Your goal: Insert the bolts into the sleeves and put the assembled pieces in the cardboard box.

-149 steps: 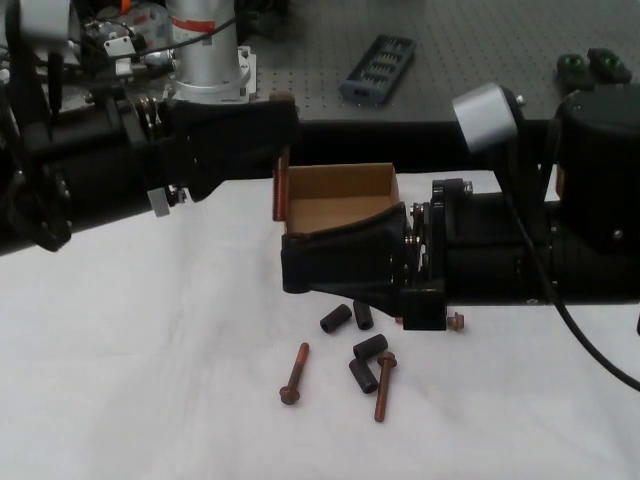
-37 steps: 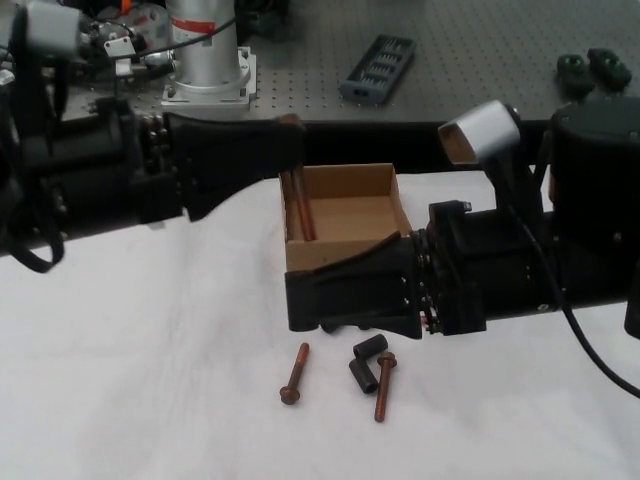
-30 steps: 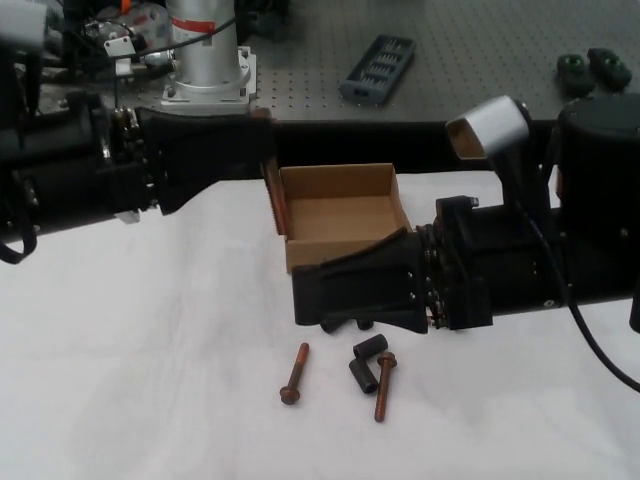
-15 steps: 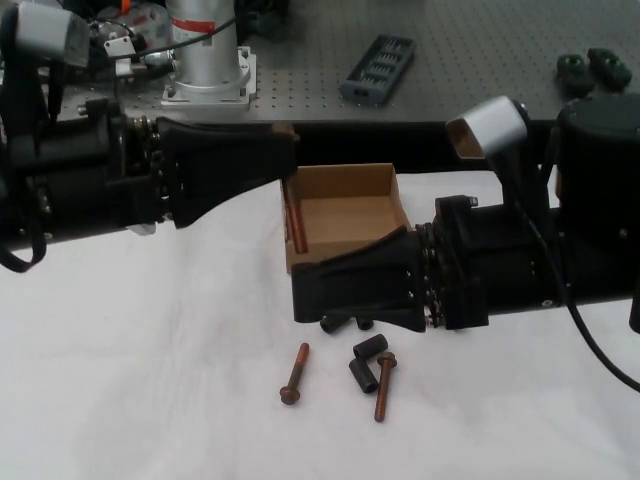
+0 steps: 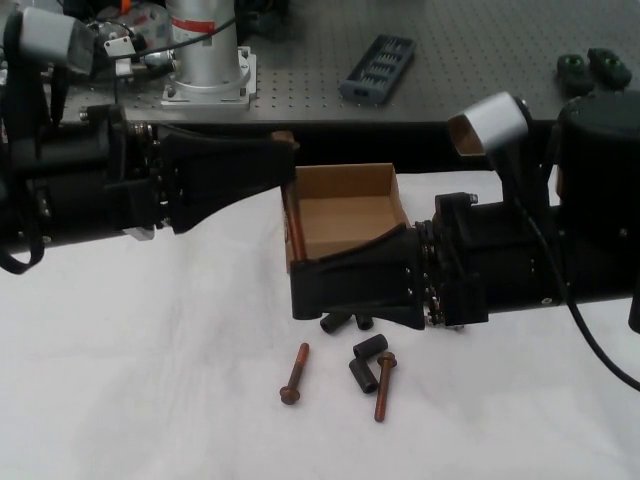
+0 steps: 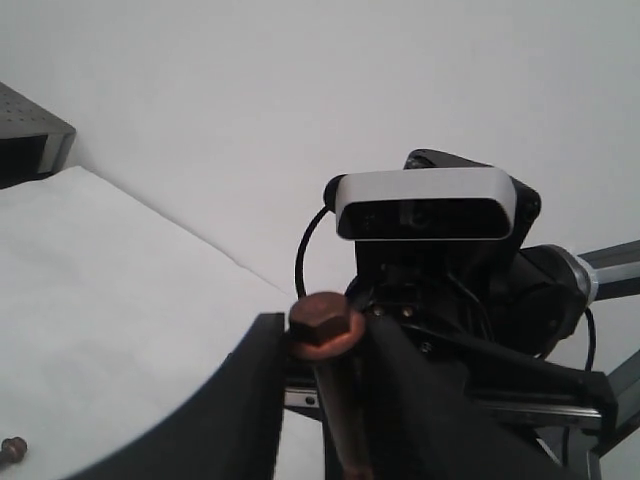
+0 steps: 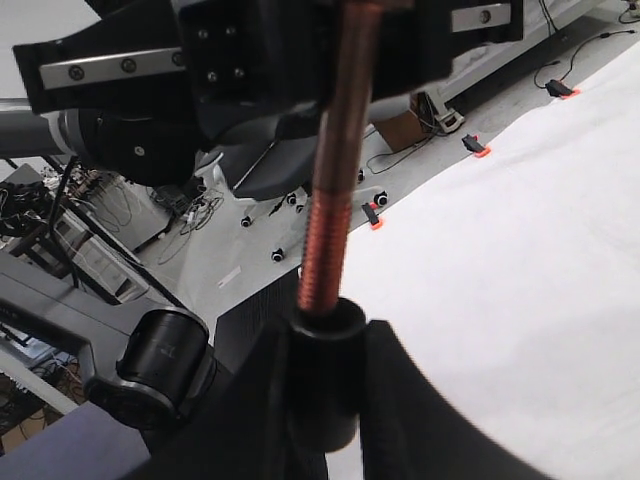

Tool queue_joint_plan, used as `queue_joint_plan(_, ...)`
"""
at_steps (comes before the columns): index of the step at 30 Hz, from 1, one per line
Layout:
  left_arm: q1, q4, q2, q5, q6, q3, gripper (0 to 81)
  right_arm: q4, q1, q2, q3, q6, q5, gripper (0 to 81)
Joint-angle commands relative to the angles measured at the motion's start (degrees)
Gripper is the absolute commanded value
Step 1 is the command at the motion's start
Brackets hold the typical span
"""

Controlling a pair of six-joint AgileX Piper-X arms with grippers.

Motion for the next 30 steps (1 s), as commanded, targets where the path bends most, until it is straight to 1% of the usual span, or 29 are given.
queue_joint_plan(1, -0.21, 0.01, -0.14, 1.69, 0.65, -0.36, 0.6, -1.46, -0.35, -0.98, -0.69, 0.06, -0.13, 1.9)
queue_joint_plan(9, -0.21, 1.17, -0.14, 2.93, 1.74, -0.36, 0.6, -1.46, -0.35, -0.98, -0.69, 0.06, -0.13, 1.9)
queue_joint_plan(12, -0.51, 1.43, -0.14, 5.46, 2.03, -0.36, 0.6, -1.46, -0.35, -0.98, -0.69, 0.06, -0.13, 1.9)
queue_joint_plan(17, -1.80, 1.56, -0.14, 6.46, 2.10, -0.36, 0.6, -1.46, -0.35, -0.98, -0.69, 0.06, -0.13, 1.9)
queue_joint_plan(21, -3.41, 3.30, -0.14, 8.97, 2.33, -0.36, 0.6, -1.46, -0.35, -0.98, -0.69, 0.06, -0.13, 1.9)
queue_joint_plan(30, -3.88, 3.63, -0.14, 9.23, 2.79, -0.36, 0.6, -1.46, -0.90, -0.98, -0.69, 0.05, -0.13, 1.9)
